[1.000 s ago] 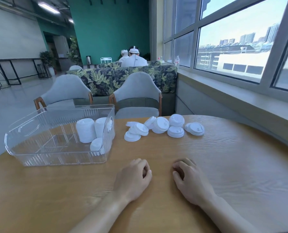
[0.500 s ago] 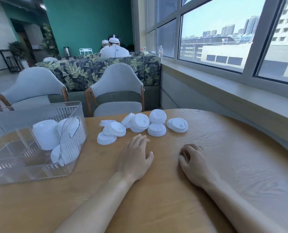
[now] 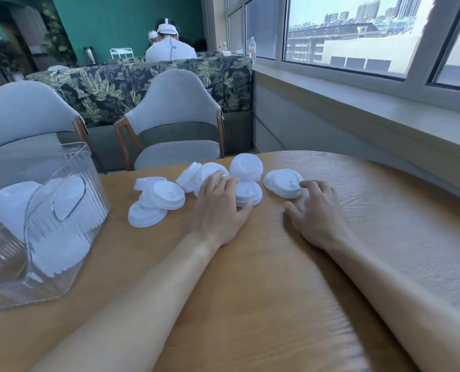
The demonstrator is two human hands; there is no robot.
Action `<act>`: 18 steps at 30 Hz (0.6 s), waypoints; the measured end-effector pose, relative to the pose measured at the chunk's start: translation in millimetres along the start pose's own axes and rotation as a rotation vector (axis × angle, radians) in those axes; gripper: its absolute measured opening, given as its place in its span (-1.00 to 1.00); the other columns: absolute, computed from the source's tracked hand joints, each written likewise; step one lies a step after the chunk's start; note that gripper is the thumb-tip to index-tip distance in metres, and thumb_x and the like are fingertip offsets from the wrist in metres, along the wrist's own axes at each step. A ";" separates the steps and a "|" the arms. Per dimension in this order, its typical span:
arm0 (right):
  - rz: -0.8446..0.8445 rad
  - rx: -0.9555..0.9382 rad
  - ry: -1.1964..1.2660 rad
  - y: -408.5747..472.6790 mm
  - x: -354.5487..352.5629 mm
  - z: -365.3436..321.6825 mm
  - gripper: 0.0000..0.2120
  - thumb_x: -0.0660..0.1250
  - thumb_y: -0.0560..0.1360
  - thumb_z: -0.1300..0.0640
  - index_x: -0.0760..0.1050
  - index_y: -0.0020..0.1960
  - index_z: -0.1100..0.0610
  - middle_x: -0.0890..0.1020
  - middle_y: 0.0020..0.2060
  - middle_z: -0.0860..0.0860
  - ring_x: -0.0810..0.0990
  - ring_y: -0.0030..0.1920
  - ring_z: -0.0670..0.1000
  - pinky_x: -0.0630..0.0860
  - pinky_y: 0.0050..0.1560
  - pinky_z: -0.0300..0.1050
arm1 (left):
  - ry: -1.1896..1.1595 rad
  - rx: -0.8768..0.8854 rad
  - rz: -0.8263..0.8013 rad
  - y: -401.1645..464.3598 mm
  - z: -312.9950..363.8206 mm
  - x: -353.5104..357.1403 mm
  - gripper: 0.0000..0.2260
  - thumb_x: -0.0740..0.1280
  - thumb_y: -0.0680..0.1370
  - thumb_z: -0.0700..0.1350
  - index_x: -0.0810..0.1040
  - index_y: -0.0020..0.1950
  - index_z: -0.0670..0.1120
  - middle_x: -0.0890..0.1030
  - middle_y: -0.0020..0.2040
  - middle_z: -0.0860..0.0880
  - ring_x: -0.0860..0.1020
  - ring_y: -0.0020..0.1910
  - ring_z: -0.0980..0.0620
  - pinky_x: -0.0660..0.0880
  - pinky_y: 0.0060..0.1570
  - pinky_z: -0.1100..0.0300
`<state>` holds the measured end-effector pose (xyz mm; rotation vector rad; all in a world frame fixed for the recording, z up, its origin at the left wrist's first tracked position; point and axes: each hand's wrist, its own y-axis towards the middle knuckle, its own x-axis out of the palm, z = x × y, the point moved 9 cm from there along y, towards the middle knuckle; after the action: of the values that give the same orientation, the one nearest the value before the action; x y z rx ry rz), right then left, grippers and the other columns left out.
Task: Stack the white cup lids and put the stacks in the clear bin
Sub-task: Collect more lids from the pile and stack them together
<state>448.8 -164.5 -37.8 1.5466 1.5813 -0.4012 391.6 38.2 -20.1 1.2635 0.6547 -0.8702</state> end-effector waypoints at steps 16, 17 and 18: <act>0.006 0.003 0.026 33.4 13.0 6.4 -0.21 0.41 0.48 -0.23 0.19 0.55 0.07 0.36 0.45 0.07 0.22 0.48 0.09 0.30 0.38 0.10 | -0.033 -0.025 -0.003 11.6 -2.3 13.9 -0.56 0.26 0.61 0.20 0.52 0.32 -0.09 0.59 0.32 -0.08 0.21 0.54 -0.06 0.08 0.49 0.10; 0.007 0.003 0.024 33.8 12.7 6.6 -0.22 0.41 0.49 -0.22 0.19 0.56 0.07 0.36 0.45 0.08 0.22 0.48 0.09 0.31 0.38 0.11 | -0.040 -0.025 0.002 11.7 -2.1 13.4 -0.56 0.27 0.61 0.20 0.52 0.32 -0.09 0.60 0.30 -0.08 0.22 0.53 -0.07 0.09 0.49 0.09; 0.008 0.001 0.022 34.1 12.5 6.6 -0.23 0.40 0.50 -0.21 0.18 0.56 0.08 0.36 0.46 0.08 0.23 0.48 0.09 0.31 0.38 0.12 | -0.042 -0.023 0.005 11.6 -2.0 13.1 -0.56 0.28 0.60 0.20 0.52 0.32 -0.09 0.60 0.30 -0.07 0.23 0.53 -0.08 0.10 0.50 0.08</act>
<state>484.5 -155.2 -39.6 1.5626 1.5912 -0.3812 408.4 38.4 -25.2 1.2223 0.6264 -0.8805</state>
